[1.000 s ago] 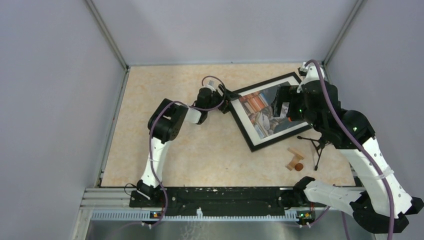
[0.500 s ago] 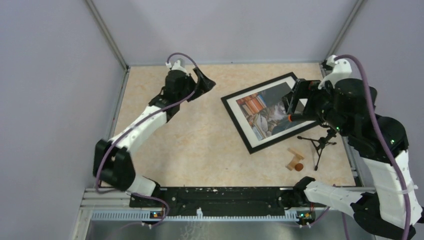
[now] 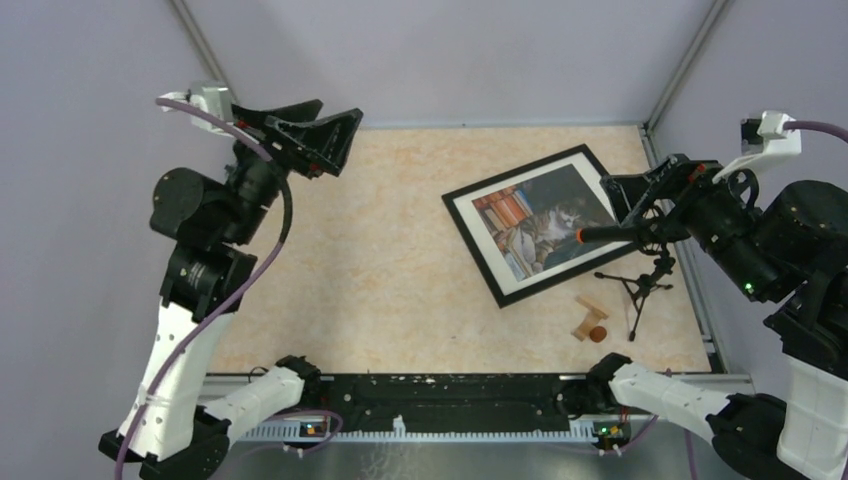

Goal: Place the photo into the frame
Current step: Reset both arms

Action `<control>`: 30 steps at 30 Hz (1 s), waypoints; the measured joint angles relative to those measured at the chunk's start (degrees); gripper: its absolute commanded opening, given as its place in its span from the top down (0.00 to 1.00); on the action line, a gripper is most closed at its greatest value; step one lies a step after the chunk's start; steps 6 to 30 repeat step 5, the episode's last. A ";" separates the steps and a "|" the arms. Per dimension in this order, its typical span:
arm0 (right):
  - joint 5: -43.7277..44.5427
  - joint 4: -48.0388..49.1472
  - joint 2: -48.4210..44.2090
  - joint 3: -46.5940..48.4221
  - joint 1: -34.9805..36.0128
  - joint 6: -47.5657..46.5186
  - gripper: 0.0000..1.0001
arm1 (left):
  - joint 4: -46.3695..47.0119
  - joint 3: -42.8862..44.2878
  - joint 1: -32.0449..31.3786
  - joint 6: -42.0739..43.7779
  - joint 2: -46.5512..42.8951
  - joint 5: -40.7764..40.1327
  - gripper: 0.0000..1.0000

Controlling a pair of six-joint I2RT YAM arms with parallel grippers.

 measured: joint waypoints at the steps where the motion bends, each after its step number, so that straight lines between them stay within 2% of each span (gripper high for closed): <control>1: 0.07 0.37 -0.02 0.07 0.00 -0.07 0.01 | -0.26 1.31 0.00 0.74 -0.28 -0.22 0.01; 5: 1.11 1.95 -0.02 0.11 0.00 -0.55 0.01 | -0.66 6.34 0.00 3.23 -0.20 -1.14 0.01; 30: 1.11 1.95 -0.02 0.11 0.00 -0.55 0.01 | -0.66 6.34 0.00 3.23 -0.20 -1.14 0.01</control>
